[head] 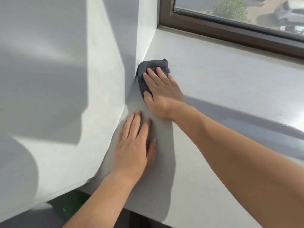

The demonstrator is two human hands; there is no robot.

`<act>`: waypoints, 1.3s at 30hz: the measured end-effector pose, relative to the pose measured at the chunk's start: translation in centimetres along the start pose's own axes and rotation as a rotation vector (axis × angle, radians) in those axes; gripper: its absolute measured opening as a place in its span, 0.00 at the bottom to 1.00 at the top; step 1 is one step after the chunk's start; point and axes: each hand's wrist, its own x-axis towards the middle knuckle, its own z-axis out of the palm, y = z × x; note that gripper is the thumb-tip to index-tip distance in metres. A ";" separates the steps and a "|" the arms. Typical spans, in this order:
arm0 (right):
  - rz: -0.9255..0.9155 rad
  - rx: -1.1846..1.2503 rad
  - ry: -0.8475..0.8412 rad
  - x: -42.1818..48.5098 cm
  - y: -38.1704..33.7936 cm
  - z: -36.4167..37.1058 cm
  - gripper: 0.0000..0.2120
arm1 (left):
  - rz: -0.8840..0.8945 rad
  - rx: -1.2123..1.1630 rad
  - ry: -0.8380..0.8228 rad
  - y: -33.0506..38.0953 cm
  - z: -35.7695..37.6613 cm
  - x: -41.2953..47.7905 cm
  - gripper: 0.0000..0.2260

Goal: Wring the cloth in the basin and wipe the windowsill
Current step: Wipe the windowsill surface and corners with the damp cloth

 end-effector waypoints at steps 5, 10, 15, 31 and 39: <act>0.354 0.016 0.067 -6.1 6.1 -0.6 0.31 | -0.015 0.018 -0.012 -0.6 -0.1 -1.2 0.27; 0.417 0.036 0.081 -3.6 0.9 0.5 0.32 | 0.016 0.063 0.015 -1.8 -0.1 -1.6 0.26; 0.042 0.031 -0.020 -3.2 -2.3 1.6 0.31 | 0.002 -0.042 0.066 -2.4 0.1 -1.8 0.24; 0.055 0.046 -0.004 -4.9 -4.8 3.1 0.32 | -0.126 0.039 0.091 -4.7 -0.1 -7.1 0.23; 0.167 0.033 0.003 -5.7 -5.4 3.4 0.33 | -0.156 0.097 0.070 -5.8 0.0 -6.4 0.26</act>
